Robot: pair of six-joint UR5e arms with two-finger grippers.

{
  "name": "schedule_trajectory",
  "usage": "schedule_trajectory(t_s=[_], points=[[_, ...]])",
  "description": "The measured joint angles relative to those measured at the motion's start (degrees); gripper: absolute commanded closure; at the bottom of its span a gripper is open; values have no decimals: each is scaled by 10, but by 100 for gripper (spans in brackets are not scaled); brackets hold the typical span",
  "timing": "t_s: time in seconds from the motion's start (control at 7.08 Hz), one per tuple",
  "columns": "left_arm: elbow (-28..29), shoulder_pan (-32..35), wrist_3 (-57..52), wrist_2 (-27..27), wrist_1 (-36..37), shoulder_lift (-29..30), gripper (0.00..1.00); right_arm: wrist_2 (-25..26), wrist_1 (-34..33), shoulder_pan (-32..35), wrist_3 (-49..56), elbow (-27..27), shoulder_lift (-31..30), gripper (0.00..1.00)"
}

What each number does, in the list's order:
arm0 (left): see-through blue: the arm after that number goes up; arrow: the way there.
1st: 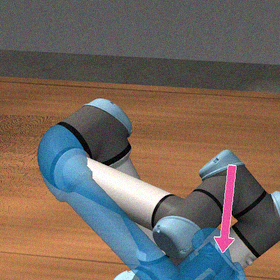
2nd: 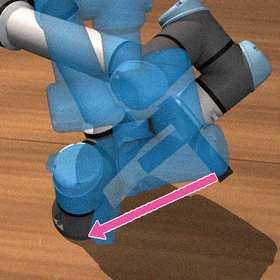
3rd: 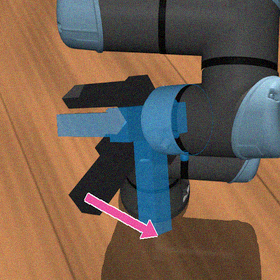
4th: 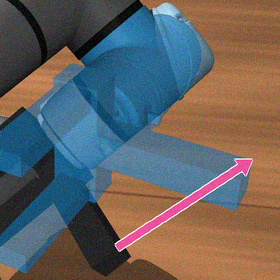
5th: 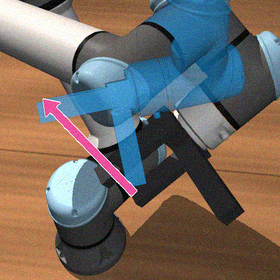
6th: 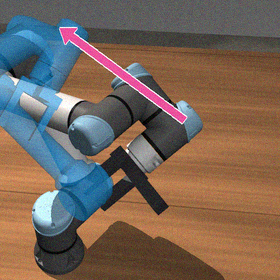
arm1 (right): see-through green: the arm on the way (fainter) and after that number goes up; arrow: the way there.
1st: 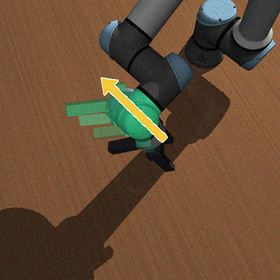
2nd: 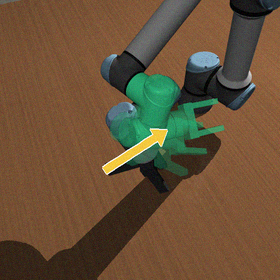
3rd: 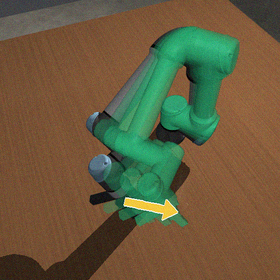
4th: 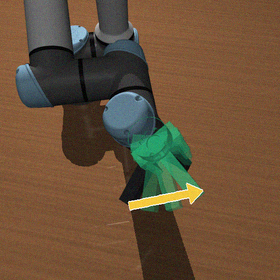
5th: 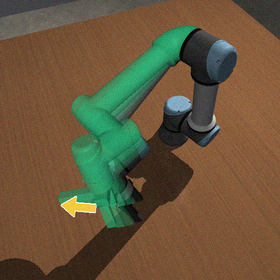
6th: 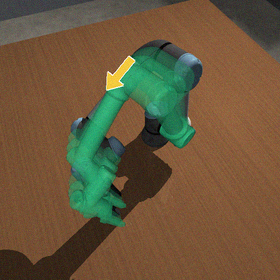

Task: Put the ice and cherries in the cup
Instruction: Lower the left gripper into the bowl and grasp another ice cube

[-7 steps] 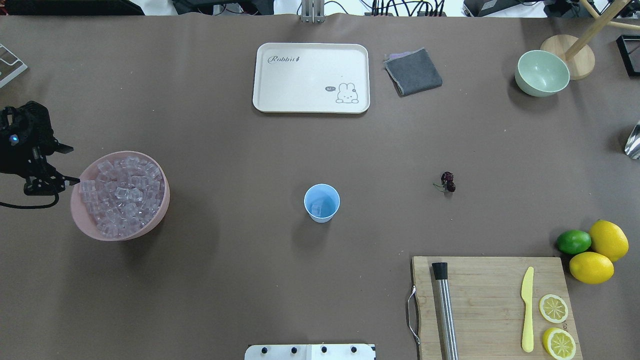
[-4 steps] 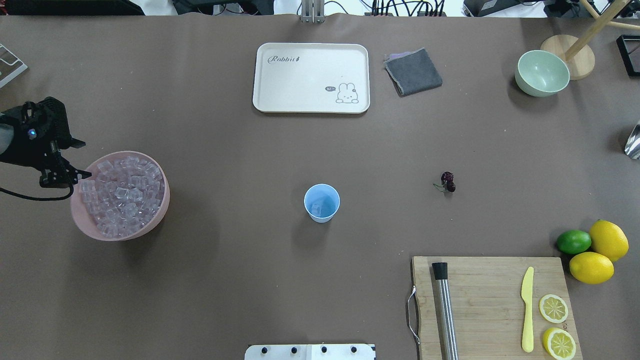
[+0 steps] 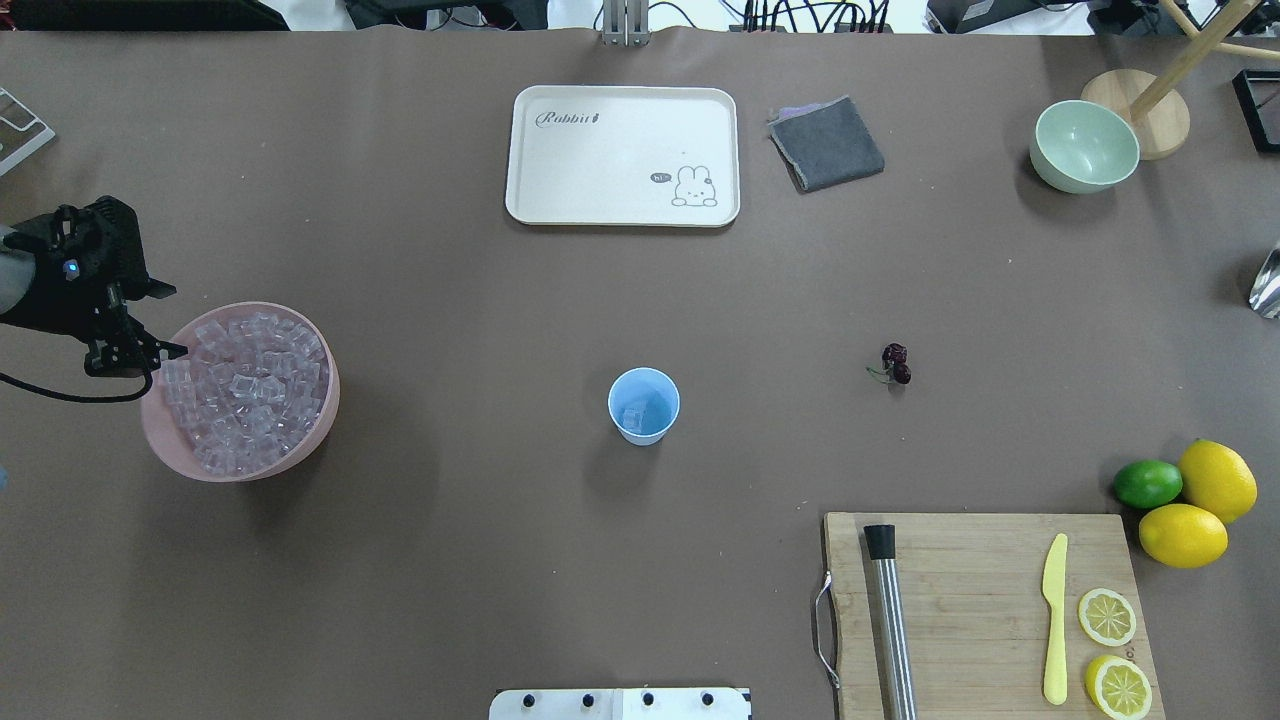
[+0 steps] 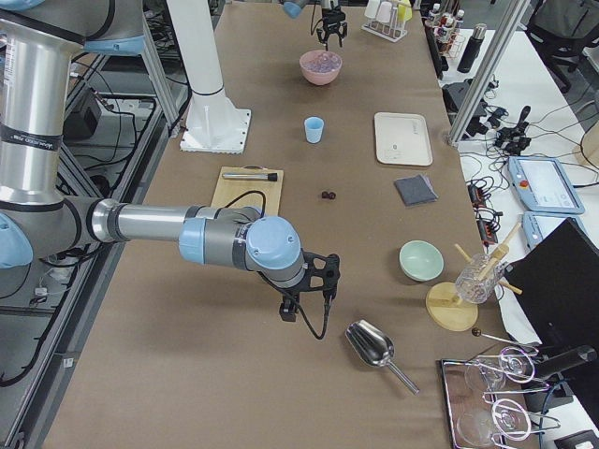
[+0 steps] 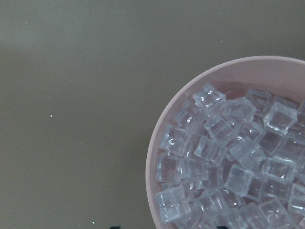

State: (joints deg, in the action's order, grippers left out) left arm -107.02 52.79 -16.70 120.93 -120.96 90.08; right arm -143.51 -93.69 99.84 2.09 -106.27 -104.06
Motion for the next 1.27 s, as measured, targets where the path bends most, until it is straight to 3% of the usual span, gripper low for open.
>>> schedule_trajectory(t_s=[1.27], points=[[6, -40, 2, -1, -24, -28, 31, 1, 1, 0, -8, -1, -4, 0]])
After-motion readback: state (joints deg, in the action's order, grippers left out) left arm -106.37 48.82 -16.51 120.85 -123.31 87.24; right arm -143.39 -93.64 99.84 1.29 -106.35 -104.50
